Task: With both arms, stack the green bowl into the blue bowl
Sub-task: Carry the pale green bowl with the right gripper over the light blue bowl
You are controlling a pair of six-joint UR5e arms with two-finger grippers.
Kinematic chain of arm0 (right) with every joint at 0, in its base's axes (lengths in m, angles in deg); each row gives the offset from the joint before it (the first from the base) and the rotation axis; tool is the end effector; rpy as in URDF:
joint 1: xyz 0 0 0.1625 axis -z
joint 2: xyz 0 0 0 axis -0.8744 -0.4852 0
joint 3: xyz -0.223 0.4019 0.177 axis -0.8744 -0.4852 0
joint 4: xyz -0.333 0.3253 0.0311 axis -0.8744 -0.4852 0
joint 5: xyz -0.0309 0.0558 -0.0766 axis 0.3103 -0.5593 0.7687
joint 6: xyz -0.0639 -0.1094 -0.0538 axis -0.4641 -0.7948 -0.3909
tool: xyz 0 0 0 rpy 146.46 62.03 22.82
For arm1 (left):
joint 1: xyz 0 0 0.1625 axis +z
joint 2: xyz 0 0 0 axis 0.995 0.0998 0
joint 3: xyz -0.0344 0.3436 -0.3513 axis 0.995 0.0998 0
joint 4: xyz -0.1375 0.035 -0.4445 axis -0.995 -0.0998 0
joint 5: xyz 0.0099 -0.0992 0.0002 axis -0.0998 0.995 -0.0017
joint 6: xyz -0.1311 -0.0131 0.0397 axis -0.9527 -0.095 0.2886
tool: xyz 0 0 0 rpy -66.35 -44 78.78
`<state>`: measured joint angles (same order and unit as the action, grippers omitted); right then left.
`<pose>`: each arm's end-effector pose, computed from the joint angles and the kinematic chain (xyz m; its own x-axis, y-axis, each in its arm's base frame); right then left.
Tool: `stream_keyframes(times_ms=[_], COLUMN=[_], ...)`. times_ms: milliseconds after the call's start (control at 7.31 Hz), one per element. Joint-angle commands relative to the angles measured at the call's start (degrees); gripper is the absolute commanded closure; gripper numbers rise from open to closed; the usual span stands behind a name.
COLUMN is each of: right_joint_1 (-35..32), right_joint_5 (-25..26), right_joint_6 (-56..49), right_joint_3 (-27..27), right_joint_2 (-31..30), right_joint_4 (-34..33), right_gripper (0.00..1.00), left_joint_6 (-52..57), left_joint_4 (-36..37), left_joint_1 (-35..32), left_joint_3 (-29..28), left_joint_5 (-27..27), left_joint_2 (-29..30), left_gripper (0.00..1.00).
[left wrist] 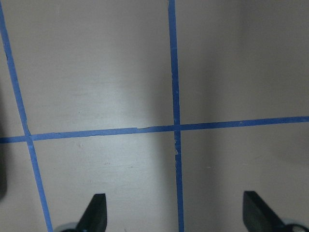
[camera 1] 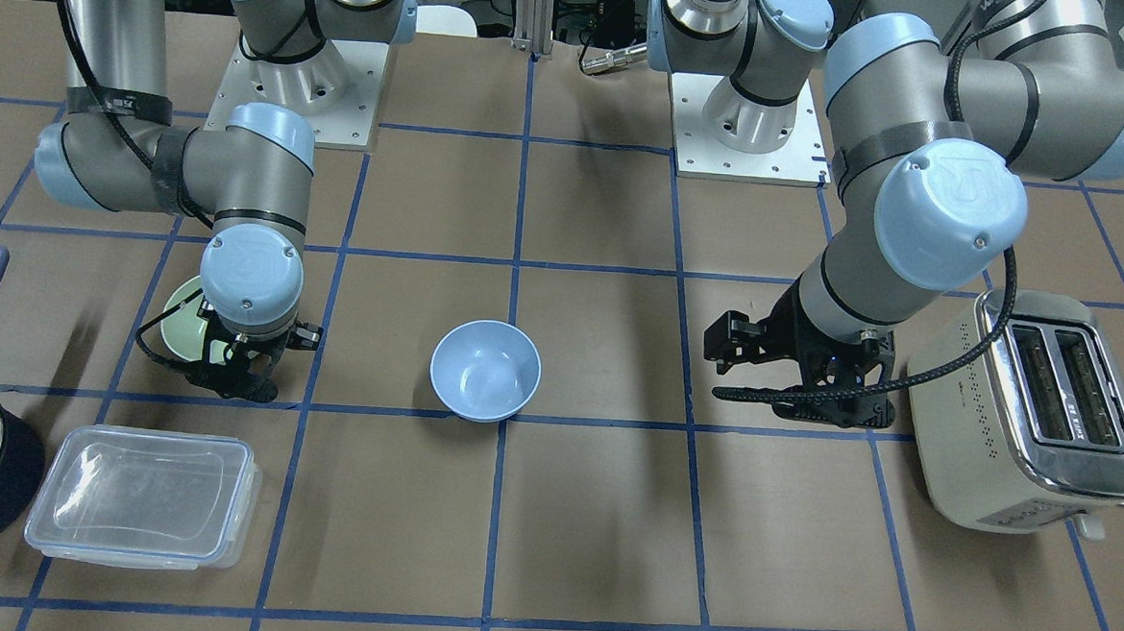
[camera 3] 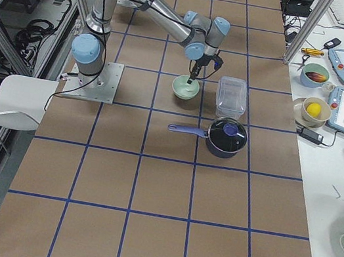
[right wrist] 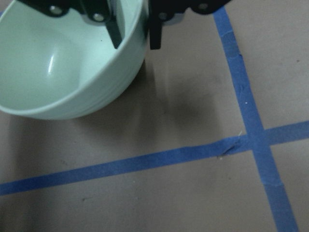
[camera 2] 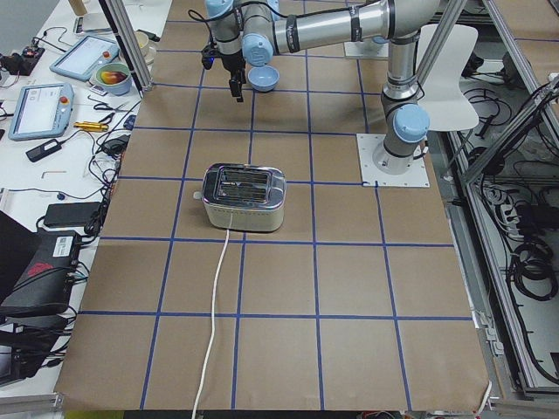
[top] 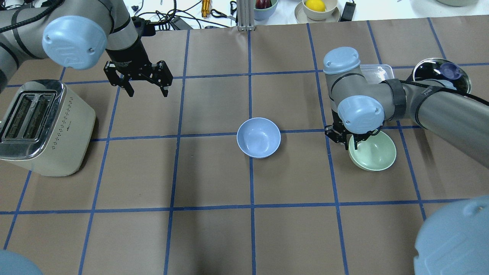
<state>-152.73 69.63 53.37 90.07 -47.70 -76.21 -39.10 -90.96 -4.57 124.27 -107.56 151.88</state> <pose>0.1103 -0.5843 0.1898 -0.9336 0.1070 0.3419 0.1870 0.9596 0.2102 -0.1181 -0.6604 0.3905 -0.9984 0.0557 -0.0045 0.0547 0.9909 0.1228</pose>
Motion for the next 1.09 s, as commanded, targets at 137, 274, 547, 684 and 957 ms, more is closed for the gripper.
stream_keyframes(times_ms=[137,274,547,684,957], right_joint_1=[-0.1,-0.3,-2.2,-5.0,-11.1], right_joint_5=[0.2,-0.3,-7.0,-10.9,-17.2], right_joint_6=[0.5,0.6,3.8,7.8,15.9], right_joint_3=[-3.5,-7.8,-18.9,-22.4,-23.5], right_joint_2=[-1.3,-2.4,-2.8,-2.3,-2.1], right_joint_4=[3.4,8.1,17.3,17.7,16.5], right_gripper=[1.0,1.0,1.0,1.0,1.0], left_joint_6=[-0.1,-0.1,-0.1,-0.1,0.0], left_joint_4=[0.0,0.0,-0.1,-0.1,0.1], left_joint_1=[-0.1,-0.3,-0.3,0.0,0.3], left_joint_3=[0.1,0.1,-0.4,-0.6,-0.6], left_joint_5=[0.0,0.0,0.0,-0.1,-0.6], left_joint_2=[-0.1,-0.1,-0.2,-0.3,-0.9], left_gripper=[0.0,0.0,0.0,0.0,0.0])
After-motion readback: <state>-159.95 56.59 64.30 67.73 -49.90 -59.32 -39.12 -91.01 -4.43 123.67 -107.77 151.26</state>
